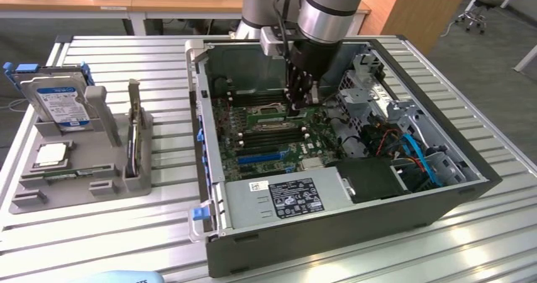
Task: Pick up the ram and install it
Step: 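Insert the ram into the slot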
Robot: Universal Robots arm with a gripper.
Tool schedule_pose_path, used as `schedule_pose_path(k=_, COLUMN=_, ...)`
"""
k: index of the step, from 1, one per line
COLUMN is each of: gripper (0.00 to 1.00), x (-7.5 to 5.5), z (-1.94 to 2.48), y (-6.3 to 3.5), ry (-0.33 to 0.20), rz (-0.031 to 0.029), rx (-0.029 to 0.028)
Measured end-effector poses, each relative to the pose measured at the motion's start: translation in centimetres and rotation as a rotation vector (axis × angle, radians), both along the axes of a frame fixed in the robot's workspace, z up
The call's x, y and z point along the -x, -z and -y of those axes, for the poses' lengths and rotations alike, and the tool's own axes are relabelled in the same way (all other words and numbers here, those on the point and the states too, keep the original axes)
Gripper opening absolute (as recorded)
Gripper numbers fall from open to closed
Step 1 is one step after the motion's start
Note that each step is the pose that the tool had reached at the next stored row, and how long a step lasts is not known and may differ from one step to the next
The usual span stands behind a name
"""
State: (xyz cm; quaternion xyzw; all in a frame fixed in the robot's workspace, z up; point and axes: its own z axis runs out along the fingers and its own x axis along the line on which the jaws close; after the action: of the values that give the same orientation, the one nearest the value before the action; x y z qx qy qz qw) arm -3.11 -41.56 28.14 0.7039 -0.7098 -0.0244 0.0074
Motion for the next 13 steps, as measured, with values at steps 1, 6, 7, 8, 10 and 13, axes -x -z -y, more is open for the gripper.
schedule_pose_path(k=1, gripper=0.11, x=-0.04, z=0.00, y=0.01, ry=0.000, rz=0.0000, rx=0.0000)
schedule_pose_path(k=6, gripper=0.11, x=-0.27, z=0.00, y=0.05, ry=0.000, rz=0.0000, rx=0.0000)
schedule_pose_path(k=7, gripper=0.11, x=-0.26, z=0.00, y=0.05, ry=0.000, rz=0.0000, rx=0.0000)
schedule_pose_path(k=8, gripper=0.11, x=-0.27, z=0.00, y=0.06, ry=0.000, rz=0.0000, rx=0.0000)
schedule_pose_path(k=10, gripper=0.11, x=-0.27, z=-0.01, y=0.17, ry=0.000, rz=0.0003, rx=-0.0007)
schedule_pose_path(k=13, gripper=0.11, x=-0.27, z=0.00, y=0.43, ry=0.000, rz=0.0001, rx=-0.0003)
